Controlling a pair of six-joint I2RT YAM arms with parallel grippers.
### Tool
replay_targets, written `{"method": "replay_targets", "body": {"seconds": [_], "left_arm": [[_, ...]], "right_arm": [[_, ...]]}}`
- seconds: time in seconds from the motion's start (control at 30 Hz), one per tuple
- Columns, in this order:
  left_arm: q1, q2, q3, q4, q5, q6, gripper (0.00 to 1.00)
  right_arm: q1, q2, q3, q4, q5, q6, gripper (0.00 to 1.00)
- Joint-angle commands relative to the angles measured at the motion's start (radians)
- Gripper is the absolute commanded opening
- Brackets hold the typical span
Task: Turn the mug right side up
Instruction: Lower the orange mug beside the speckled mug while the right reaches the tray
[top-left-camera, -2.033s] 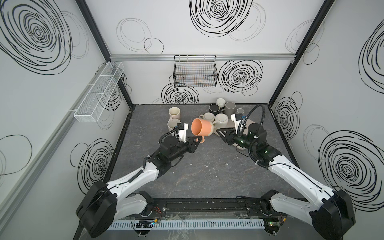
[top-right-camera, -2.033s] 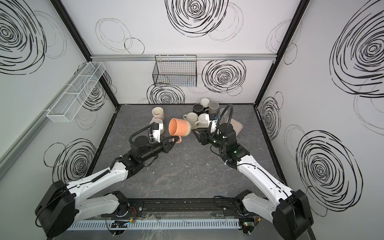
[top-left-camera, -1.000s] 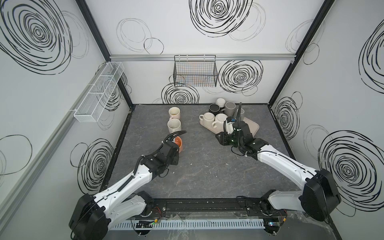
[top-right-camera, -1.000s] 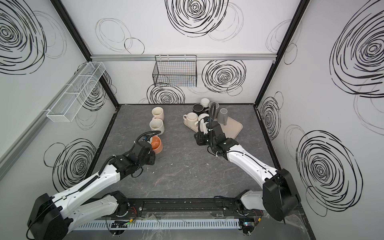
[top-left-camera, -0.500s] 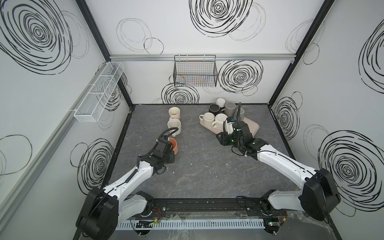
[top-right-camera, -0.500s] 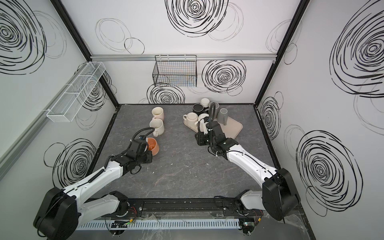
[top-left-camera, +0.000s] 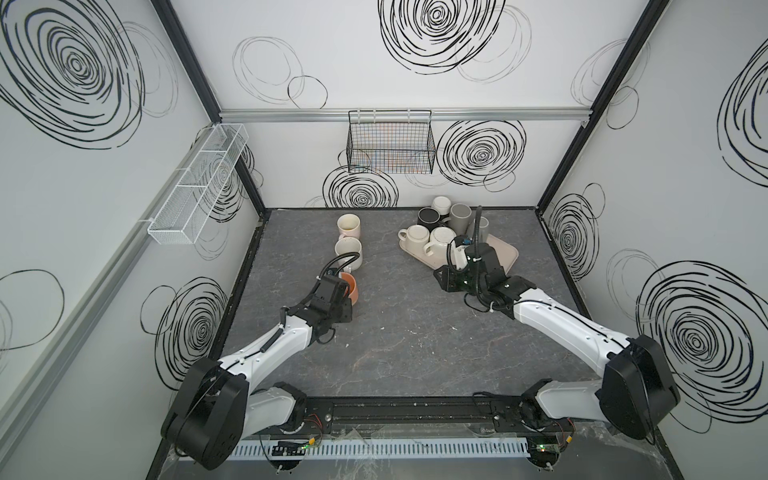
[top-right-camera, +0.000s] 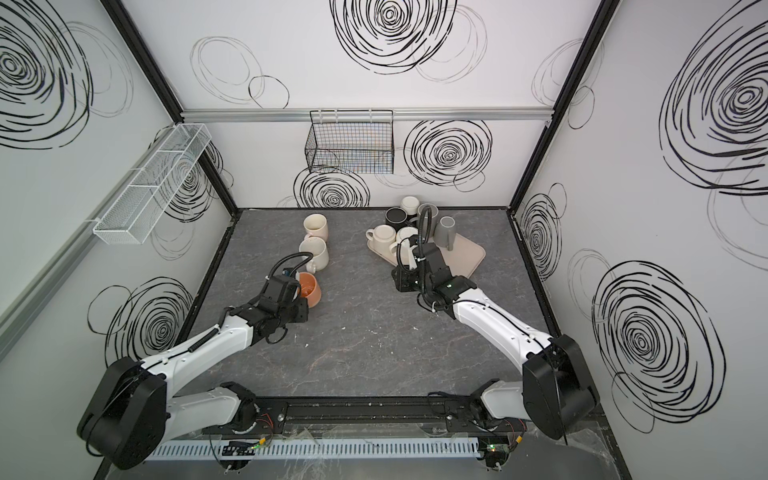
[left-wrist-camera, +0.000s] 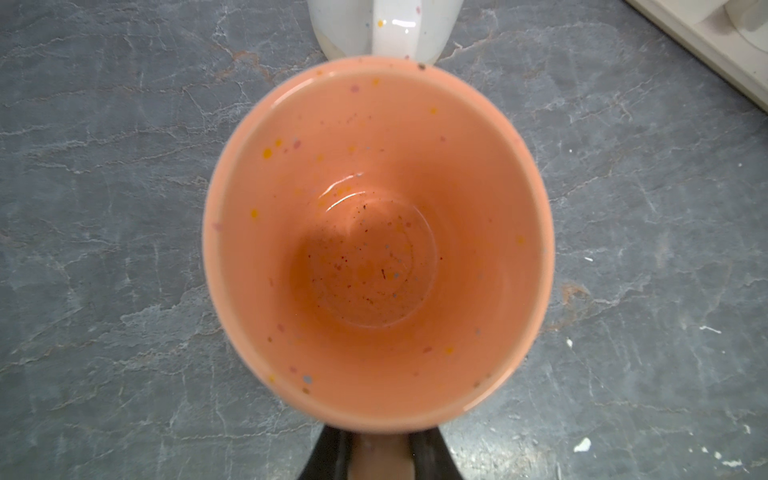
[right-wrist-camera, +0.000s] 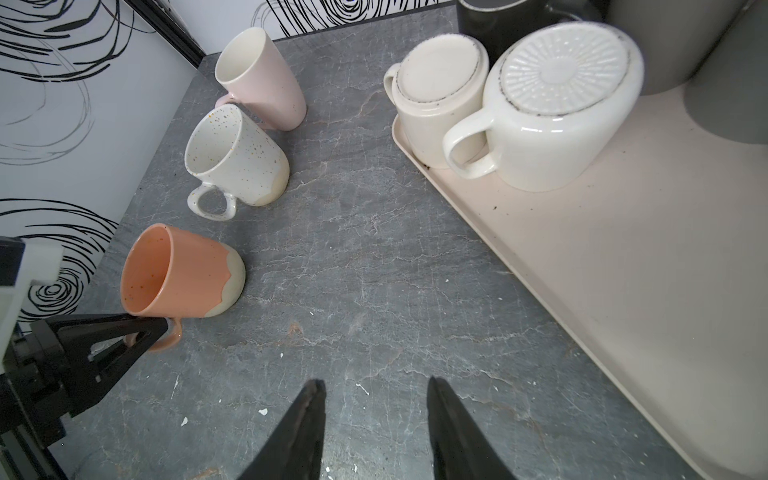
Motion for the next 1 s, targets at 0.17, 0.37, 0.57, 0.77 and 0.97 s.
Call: {"method": "replay_targets", "body": {"seconds": [0.17, 0.37, 0.57, 0.77, 0.97], "left_arm": [[0.003, 0.067, 0.06, 0.069, -0.049, -0.002, 0.36], [-0.004, 0.037, 0.067, 0.039, -0.058, -0.006, 0.49], [-0.001, -0.061, 0.092, -0.035, -0.1, 0.031, 0.64], [-0.004, -0.185, 0.107, -0.084, -0.136, 0.06, 0.67], [-0.039, -0.264, 0.084, -0.033, -0.175, 0.016, 0.67]], "right_arm": [[-0.005, 0.013, -0.001, -0.006, 0.012, 0.001, 0.47], [-0.005, 0.031, 0.014, -0.014, 0.015, 0.004, 0.48], [-0.01, 0.046, 0.051, -0.055, 0.057, -0.03, 0.5], [-0.091, 0.061, 0.124, -0.119, 0.119, -0.091, 0.52], [-0.249, 0.112, 0.205, -0.113, 0.087, -0.168, 0.53]]}}
